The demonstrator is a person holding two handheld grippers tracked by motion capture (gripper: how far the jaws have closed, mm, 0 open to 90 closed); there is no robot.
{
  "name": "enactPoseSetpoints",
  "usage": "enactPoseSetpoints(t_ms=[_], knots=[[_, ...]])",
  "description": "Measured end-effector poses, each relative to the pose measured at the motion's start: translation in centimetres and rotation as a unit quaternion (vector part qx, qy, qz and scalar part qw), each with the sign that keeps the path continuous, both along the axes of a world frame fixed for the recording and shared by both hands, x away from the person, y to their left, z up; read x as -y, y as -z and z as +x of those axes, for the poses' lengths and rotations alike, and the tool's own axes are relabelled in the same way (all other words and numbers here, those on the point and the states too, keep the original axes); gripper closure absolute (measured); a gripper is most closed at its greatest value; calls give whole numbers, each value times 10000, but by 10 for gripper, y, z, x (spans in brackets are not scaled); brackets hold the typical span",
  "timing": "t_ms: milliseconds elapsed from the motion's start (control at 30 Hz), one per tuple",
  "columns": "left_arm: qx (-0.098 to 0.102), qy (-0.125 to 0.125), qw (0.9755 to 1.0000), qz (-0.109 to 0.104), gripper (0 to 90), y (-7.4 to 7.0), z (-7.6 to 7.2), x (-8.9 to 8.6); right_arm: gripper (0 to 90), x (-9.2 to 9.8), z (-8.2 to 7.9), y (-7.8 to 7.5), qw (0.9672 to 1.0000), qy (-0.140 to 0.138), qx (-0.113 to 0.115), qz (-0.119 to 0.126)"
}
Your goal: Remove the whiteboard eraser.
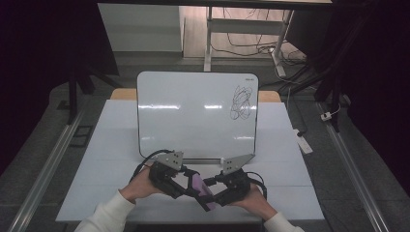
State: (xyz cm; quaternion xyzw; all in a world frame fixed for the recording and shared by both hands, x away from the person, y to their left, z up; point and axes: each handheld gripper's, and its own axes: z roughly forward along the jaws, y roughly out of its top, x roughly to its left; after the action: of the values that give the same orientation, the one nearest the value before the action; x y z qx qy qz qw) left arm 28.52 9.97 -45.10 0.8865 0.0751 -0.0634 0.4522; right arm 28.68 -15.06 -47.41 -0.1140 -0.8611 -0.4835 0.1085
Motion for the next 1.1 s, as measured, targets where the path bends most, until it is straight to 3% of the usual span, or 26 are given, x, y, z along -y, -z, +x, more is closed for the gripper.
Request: enactPoseSetpoints(t_ms=[133,267,367,400,433,467,633,667,700,733,833,867,933,967,1033,1067,1100], knots=[[-4,-76,10000,-65,388,1,0,-2,404,0,-1,-1,10000,72,31,-24],[26,-505,9987,-114,304,1,0,-3,405,2,0,-2,9996,253,124,-3],[25,-904,9957,-172,231,-1,0,-9,406,4,0,-2,9988,405,277,-15],[32,-1143,9932,-207,207,-2,0,-14,406,6,0,-3,9980,526,344,29],[32,-1143,9932,-207,197,-2,0,-14,406,6,0,-3,9980,526,344,29],[48,-1271,9917,-178,191,-3,-1,-16,406,7,0,-4,9968,653,461,32],[71,-1901,9817,-74,191,3,-4,-32,406,10,-1,-5,9931,941,699,-38],[38,-2023,9793,-63,191,6,-4,-36,407,11,-1,-5,9906,1091,822,-104],[-19,-2299,9732,-53,191,10,-5,-43,407,11,-1,-5,9892,1160,882,-123],[-19,-2299,9732,-53,192,10,-5,-43,407,12,-2,-5,9878,1232,939,-142],[-135,-2563,9665,-82,191,17,-12,-52,407,13,-2,-6,9850,1358,1055,-161],[-125,-2629,9647,-50,191,20,-15,-54,406,15,-2,-6,9817,1471,1196,-159],[-80,-2764,9610,27,190,24,-21,-59,407,15,-2,-7,9806,1517,1230,-156],[-54,-2834,9590,47,191,25,-23,-62,406,17,-3,-8,9780,1622,1307,-127],[-49,-2996,9540,110,192,29,-27,-69,406,18,-3,-8,9766,1665,1355,-123],[-41,-3077,9513,201,193,31,-28,-72,406,19,-4,-9,9731,1778,1458,-110],[-24,-3177,9478,262,194,33,-30,-75,406,20,-4,-10,9718,1819,1496,-105]])
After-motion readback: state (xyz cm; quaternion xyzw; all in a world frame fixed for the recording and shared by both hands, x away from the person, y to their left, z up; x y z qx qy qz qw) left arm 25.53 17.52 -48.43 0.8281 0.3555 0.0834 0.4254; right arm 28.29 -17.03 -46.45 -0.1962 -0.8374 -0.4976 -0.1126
